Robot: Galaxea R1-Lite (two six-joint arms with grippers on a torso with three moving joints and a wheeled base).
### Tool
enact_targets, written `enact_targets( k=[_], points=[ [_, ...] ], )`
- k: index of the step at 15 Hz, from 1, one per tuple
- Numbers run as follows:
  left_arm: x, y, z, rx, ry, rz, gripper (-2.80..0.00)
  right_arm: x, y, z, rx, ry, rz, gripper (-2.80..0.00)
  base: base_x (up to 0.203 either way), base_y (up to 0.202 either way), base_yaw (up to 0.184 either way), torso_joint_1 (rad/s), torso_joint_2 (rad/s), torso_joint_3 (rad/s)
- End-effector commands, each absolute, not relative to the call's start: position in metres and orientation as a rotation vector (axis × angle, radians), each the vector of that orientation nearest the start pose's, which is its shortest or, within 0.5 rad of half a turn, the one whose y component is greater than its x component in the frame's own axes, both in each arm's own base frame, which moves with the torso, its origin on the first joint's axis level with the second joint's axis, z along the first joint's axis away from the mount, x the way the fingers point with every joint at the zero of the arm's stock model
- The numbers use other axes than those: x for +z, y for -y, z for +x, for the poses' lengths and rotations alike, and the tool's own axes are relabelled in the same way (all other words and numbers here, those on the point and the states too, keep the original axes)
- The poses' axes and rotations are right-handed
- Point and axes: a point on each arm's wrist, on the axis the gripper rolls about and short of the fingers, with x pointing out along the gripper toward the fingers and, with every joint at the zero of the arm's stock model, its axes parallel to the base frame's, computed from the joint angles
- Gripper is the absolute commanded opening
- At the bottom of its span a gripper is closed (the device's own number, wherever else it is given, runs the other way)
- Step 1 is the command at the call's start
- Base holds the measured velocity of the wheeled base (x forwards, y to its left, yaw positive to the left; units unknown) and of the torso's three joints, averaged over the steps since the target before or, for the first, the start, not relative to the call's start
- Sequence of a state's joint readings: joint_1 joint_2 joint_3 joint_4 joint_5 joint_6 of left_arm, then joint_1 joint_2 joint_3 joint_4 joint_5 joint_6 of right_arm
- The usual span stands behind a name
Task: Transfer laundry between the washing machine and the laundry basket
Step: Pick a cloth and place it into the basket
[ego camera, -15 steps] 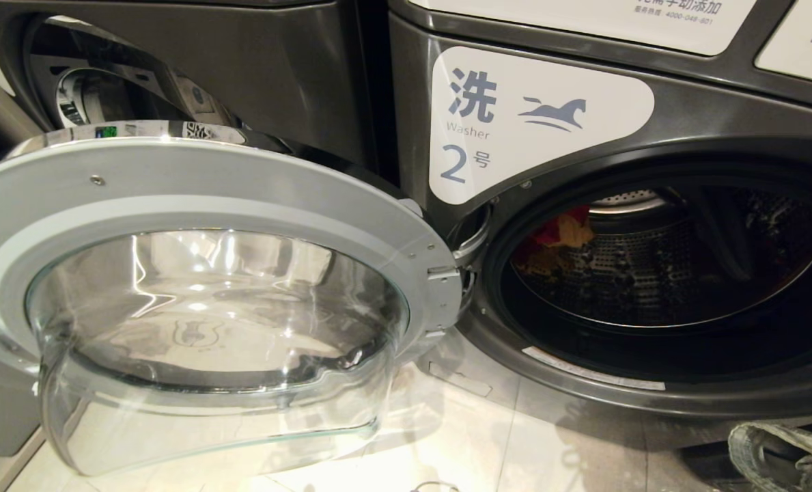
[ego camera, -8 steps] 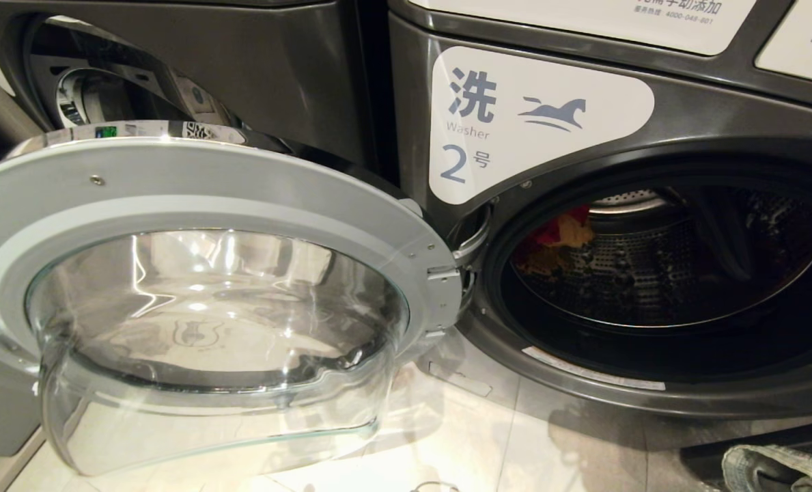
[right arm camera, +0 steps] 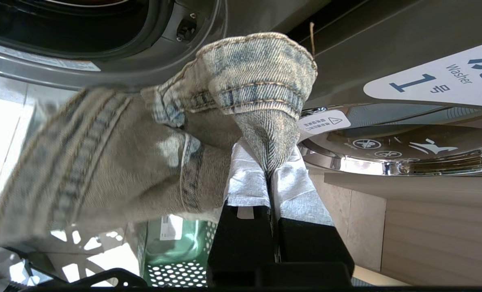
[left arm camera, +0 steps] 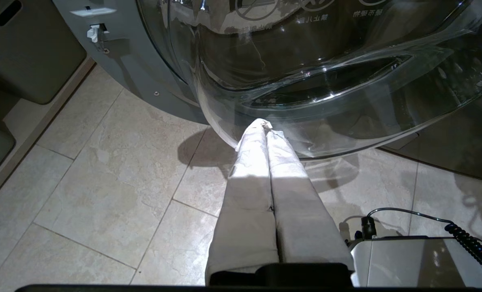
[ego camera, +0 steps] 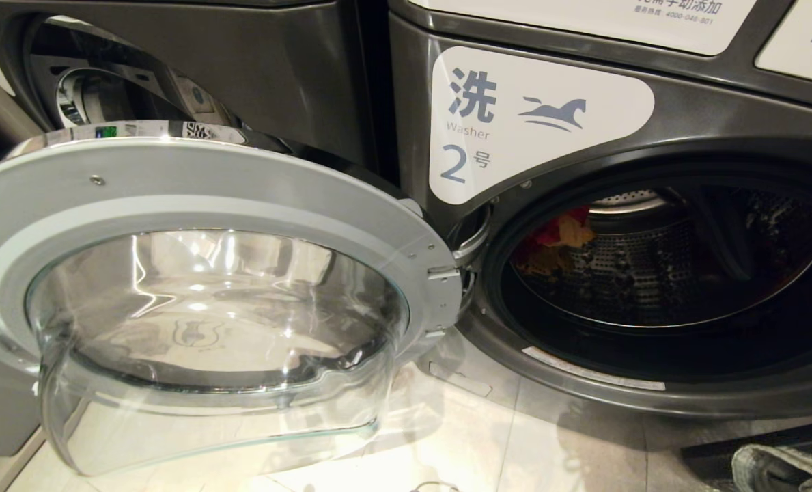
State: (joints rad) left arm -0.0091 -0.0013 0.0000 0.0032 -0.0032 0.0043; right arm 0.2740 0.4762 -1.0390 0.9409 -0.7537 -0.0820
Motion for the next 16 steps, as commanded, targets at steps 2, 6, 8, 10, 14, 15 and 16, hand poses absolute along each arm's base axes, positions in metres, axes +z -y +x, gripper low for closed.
enact_targets(
  k=[2,6,8,10,14,15,16],
  points=[
    [0.0752,-0.0001,-0.0228,-0.012,-0.003,0.005,-2.8,0.2555,0.0339,-0.0632,-0.463,-0.362,-0.275,-2.8,0.0,0.0,0.0,0.0,0.0,0.0],
    [0.0752,-0.0001,-0.0228,-0.012,-0.003,0.005,-2.8,0.2531,0.0336,-0.0621,-0.463,-0.37,-0.279,-2.8,-0.021,0.0,0.0,0.003,0.0,0.0],
    [0.0752,-0.0001,-0.0228,-0.014,-0.003,0.006,-2.8,0.2519,0.0333,-0.0614,-0.461,-0.376,-0.282,-2.8,-0.175,0.0,0.002,0.008,0.0,0.002],
    [0.0752,-0.0001,-0.0228,-0.014,-0.003,0.006,-2.8,0.2518,0.0331,-0.0605,-0.46,-0.38,-0.284,-2.8,-0.196,0.0,0.0,0.0,0.0,0.005],
    [0.0752,-0.0001,-0.0228,-0.014,-0.003,0.005,-2.8,0.2499,0.0328,-0.0593,-0.459,-0.387,-0.288,-2.8,-0.073,0.0,0.0,-0.002,0.0,0.001],
    [0.0752,-0.0001,-0.0228,-0.012,-0.003,0.005,-2.8,0.2494,0.0327,-0.059,-0.457,-0.389,-0.289,-2.8,0.0,0.0,0.0,0.0,0.0,0.0],
    [0.0752,-0.0001,-0.0228,-0.013,-0.003,0.005,-2.8,0.2492,0.0325,-0.0585,-0.458,-0.392,-0.29,-2.8,0.0,0.0,0.0,0.0,0.0,0.0]
  ],
)
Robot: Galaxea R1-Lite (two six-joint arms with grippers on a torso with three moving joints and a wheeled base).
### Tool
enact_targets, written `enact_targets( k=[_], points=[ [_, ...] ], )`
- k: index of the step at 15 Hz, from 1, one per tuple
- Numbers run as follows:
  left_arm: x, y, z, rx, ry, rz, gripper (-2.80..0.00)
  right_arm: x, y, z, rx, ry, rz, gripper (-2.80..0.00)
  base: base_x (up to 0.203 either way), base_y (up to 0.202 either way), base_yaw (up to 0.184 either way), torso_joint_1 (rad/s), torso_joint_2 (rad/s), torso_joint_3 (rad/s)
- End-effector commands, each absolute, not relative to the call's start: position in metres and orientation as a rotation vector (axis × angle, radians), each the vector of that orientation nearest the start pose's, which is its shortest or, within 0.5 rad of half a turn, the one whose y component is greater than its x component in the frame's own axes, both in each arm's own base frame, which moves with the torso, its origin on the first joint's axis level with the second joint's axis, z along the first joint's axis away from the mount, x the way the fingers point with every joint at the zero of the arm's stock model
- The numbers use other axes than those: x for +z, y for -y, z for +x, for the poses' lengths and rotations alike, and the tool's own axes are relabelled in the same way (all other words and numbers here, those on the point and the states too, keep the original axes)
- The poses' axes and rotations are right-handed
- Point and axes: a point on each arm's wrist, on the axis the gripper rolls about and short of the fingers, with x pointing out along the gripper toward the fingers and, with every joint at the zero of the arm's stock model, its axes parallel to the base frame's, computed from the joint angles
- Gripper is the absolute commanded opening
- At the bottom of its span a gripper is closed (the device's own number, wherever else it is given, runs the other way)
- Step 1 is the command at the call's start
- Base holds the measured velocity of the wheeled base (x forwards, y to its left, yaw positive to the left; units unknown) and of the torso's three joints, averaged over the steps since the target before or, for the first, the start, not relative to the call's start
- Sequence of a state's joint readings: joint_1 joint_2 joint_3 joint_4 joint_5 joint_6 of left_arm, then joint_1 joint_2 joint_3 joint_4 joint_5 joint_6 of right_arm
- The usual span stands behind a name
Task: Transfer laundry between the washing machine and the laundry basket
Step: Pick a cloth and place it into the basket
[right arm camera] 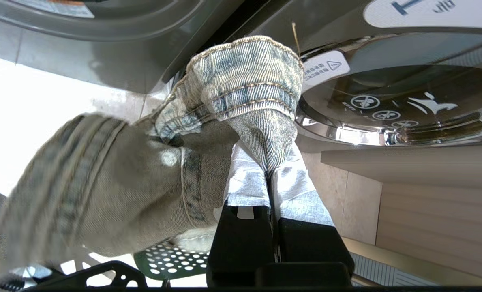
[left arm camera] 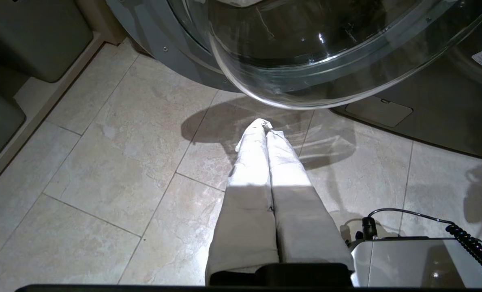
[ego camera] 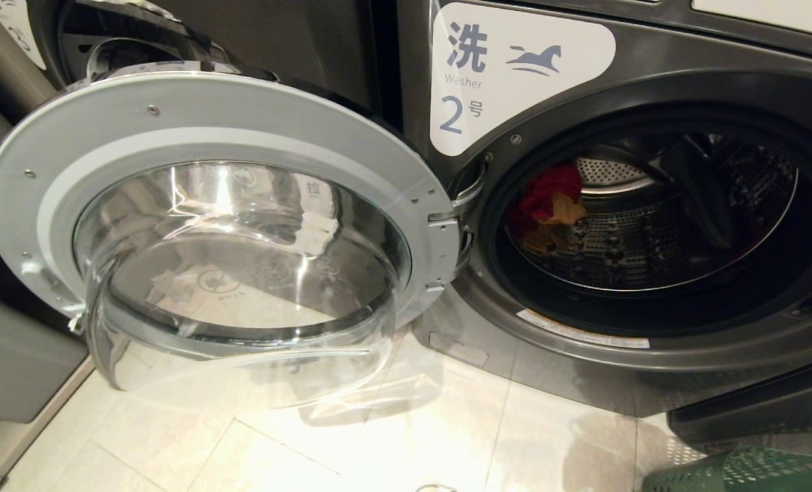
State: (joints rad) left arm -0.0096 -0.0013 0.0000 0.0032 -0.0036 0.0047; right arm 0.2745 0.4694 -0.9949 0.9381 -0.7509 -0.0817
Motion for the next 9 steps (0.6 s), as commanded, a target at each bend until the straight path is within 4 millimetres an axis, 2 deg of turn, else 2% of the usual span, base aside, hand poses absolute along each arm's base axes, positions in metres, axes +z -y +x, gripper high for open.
enact_targets(
  k=[1,9],
  points=[
    [0.0752,-0.0001,-0.0228,-0.014,-0.003,0.005,-2.8,0.2486,0.0324,-0.0581,-0.453,-0.395,-0.292,-2.8,0.0,0.0,0.0,0.0,0.0,0.0],
    [0.0752,-0.0001,-0.0228,-0.014,-0.003,0.005,-2.8,0.2482,0.0331,-0.0583,-0.416,-0.387,-0.286,-2.8,0.0,0.0,0.0,0.0,0.0,0.0]
  ],
)
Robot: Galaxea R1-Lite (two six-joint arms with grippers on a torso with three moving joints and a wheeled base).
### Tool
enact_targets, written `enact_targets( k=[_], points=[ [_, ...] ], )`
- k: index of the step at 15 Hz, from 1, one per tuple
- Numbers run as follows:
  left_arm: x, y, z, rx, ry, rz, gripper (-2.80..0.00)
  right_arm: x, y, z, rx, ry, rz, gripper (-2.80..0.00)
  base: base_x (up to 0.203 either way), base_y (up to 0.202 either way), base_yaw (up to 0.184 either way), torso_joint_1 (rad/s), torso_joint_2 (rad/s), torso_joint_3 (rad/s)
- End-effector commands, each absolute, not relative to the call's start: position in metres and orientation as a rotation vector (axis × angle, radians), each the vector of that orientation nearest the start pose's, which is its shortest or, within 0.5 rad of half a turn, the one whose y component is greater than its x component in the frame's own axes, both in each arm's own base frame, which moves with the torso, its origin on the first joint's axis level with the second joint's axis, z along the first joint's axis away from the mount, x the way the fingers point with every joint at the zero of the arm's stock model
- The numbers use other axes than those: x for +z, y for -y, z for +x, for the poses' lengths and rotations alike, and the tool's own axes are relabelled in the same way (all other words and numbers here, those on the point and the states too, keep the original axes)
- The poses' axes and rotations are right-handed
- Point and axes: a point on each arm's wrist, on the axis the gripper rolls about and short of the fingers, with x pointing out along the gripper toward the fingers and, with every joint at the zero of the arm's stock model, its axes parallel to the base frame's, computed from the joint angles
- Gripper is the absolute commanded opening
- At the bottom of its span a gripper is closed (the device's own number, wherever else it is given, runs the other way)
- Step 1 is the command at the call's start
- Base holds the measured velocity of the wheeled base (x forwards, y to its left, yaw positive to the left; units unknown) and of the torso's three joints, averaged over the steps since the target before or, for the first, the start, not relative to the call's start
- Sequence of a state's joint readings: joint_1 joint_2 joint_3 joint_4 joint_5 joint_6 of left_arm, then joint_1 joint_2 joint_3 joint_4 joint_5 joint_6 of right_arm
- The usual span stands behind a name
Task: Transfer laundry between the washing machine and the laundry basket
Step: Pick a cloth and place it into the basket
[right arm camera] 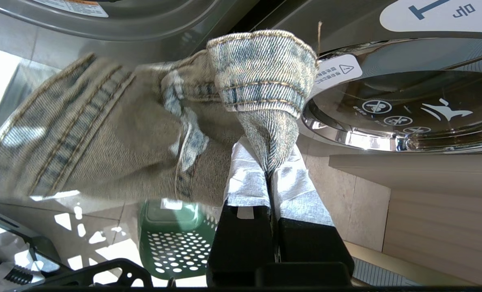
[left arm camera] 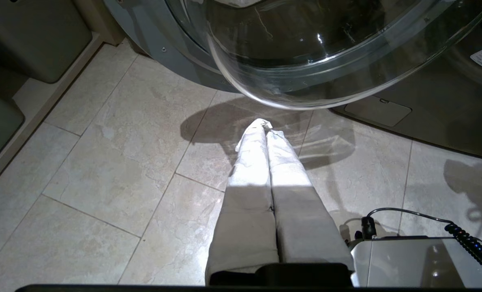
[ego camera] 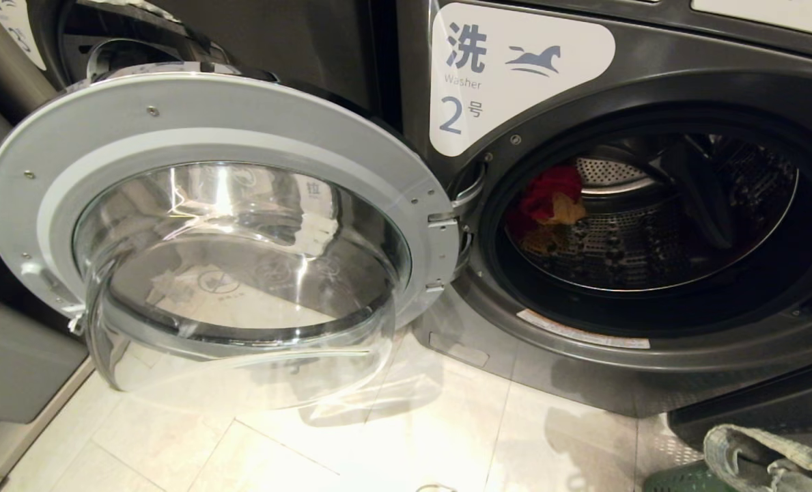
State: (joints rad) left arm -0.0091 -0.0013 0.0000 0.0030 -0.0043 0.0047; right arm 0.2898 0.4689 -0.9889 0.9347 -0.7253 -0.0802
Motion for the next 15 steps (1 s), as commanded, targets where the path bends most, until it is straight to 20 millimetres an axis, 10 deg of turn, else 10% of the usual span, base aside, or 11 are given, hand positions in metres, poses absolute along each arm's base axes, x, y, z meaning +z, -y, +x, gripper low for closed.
enact_targets(
  k=[1,15],
  points=[
    [0.0752,-0.0001,-0.0228,-0.012,-0.003,0.005,-2.8,0.2481,0.0331,-0.0582,-0.416,-0.388,-0.286,-2.8,0.0,0.0,0.0,0.0,0.0,0.0],
    [0.0752,-0.0001,-0.0228,-0.014,-0.003,0.006,-2.8,0.2461,0.0339,-0.0597,-0.403,-0.381,-0.315,-2.8,0.0,0.003,-0.075,0.001,0.0,0.001]
  ],
)
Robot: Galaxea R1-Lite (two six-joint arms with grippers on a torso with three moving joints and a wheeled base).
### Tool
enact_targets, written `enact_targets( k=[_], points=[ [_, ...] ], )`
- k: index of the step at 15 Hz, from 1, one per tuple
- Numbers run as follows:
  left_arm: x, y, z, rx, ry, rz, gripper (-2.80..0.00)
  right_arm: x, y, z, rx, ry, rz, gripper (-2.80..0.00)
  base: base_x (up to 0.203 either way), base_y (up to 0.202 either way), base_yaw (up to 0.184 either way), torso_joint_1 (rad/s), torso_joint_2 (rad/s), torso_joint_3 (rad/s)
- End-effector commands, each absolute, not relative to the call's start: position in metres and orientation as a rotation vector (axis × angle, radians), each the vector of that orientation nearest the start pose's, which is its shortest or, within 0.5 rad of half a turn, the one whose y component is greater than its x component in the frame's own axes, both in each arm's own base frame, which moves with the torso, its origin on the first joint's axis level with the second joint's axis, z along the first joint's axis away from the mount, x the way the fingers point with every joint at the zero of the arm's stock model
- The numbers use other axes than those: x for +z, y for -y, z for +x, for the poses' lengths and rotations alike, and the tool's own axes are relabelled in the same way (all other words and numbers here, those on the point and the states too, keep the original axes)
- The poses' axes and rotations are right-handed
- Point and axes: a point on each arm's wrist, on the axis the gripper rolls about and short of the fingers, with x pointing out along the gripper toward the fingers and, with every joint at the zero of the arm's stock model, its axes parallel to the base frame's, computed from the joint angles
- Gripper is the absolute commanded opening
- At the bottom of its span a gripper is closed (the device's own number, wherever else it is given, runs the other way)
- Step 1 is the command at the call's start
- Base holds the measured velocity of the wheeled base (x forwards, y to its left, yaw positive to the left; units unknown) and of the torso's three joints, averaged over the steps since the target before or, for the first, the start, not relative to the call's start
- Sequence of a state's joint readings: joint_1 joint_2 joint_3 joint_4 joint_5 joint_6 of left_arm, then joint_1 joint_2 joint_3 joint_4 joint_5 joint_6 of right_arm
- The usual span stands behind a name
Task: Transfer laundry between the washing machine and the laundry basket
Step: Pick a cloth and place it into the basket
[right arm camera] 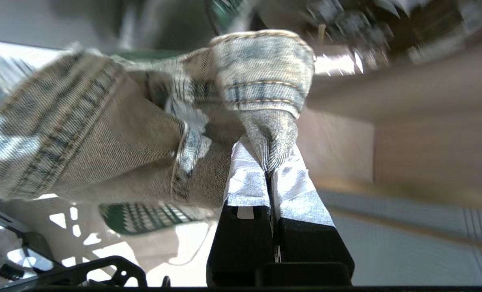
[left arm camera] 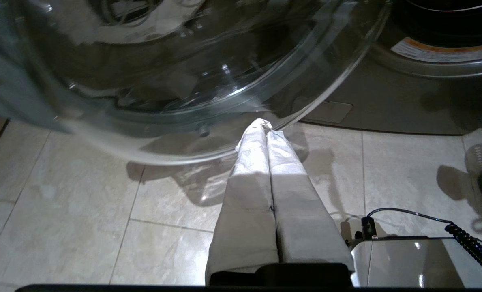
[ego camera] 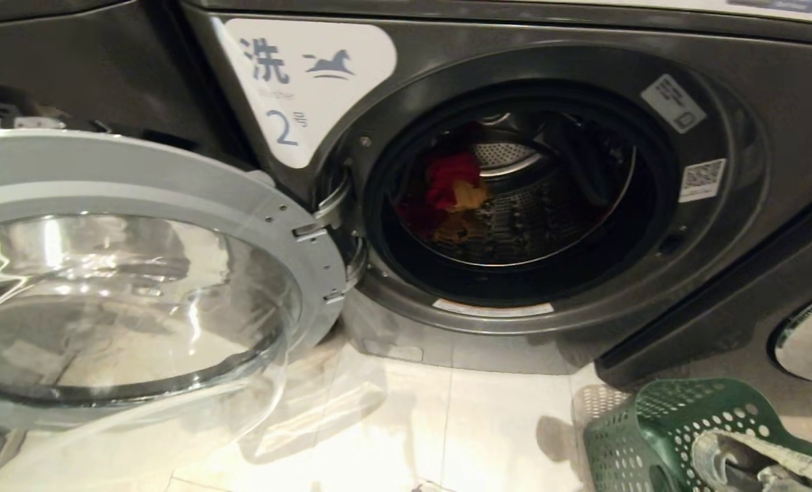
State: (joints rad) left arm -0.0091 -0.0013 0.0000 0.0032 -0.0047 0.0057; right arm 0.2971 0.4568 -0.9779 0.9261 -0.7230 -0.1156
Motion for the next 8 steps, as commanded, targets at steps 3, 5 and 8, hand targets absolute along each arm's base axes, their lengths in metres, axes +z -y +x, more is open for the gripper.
enact_targets(
  k=[3,5,8],
  points=[
    [0.075,0.0,-0.023,-0.012,-0.003,0.005,-2.8,0.245,0.034,-0.06,-0.403,-0.375,-0.313,-2.8,0.0,0.009,-0.176,0.001,0.0,0.0],
    [0.075,0.0,-0.023,-0.012,-0.003,0.005,-2.8,0.24,0.034,-0.06,-0.403,-0.38,-0.316,-2.8,-0.002,0.005,-0.154,0.002,0.0,0.002],
    [0.075,0.0,-0.023,-0.012,-0.003,0.005,-2.8,0.226,0.037,-0.064,-0.376,-0.367,-0.315,-2.8,-0.001,0.001,-0.031,0.002,0.0,0.003]
  ],
)
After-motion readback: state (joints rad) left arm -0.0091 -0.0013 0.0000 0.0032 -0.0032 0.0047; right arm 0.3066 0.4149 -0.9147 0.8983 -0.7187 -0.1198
